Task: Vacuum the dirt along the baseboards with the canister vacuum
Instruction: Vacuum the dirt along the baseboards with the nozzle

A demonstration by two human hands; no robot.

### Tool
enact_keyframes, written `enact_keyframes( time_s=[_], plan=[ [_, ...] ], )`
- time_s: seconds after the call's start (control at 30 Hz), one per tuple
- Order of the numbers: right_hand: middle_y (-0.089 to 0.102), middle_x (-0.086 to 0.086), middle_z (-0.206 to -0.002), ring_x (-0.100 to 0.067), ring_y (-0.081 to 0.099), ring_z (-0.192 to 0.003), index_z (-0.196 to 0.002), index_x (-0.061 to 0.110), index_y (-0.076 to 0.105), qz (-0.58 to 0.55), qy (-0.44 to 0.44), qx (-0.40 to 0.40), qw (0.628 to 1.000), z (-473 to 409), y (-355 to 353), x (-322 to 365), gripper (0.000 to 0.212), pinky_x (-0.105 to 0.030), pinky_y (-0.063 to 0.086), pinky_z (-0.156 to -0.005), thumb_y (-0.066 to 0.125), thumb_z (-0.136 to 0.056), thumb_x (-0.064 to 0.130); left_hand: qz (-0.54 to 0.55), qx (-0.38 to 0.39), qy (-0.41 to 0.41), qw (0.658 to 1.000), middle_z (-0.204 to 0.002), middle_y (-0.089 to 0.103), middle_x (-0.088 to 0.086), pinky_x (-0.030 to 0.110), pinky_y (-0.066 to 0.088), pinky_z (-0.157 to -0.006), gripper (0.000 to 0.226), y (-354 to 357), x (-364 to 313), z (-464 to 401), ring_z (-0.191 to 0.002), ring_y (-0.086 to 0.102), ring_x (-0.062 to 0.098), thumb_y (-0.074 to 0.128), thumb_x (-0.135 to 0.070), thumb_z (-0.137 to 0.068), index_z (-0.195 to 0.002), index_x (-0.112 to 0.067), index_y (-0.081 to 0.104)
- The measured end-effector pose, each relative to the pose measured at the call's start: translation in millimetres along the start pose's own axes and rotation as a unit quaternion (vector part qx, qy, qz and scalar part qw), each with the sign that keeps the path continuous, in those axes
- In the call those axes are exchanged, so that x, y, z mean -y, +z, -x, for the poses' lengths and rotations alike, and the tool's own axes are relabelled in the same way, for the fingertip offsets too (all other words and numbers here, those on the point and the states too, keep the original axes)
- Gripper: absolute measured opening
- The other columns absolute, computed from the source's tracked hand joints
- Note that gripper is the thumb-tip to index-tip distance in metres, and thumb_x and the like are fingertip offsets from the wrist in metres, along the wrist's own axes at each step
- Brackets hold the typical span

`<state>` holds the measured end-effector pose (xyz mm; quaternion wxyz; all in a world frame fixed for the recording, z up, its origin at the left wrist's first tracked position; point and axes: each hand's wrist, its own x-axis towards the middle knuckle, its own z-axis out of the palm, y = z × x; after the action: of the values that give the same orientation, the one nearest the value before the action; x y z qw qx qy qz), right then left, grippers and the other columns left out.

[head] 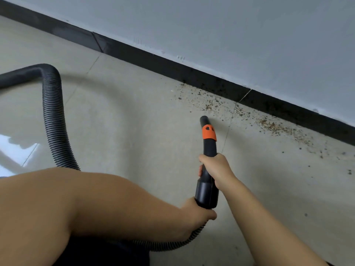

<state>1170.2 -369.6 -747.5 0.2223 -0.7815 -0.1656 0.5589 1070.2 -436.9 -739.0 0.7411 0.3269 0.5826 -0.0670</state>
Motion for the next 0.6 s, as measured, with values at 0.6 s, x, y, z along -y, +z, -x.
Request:
enact_keyframes(
  time_s=[0.6],
  plan=[
    [0.058,-0.009,-0.054,-0.021,0.054,-0.048,-0.094,0.004,0.048,0.001,-0.043,0.068,0.997,-14.8,54.8,49.9,0.015,-0.033,0.05,-0.066,0.055,-0.081,0.007,0.009,-0.148,0.054,0.987,-0.07,0.056,0.002,0.024,0.043,-0.058,0.014,-50.3,-10.9,-0.9,-0.059,0.05,0.015,0.063,-0.015,-0.08,-0.088,-0.016,0.052]
  ],
)
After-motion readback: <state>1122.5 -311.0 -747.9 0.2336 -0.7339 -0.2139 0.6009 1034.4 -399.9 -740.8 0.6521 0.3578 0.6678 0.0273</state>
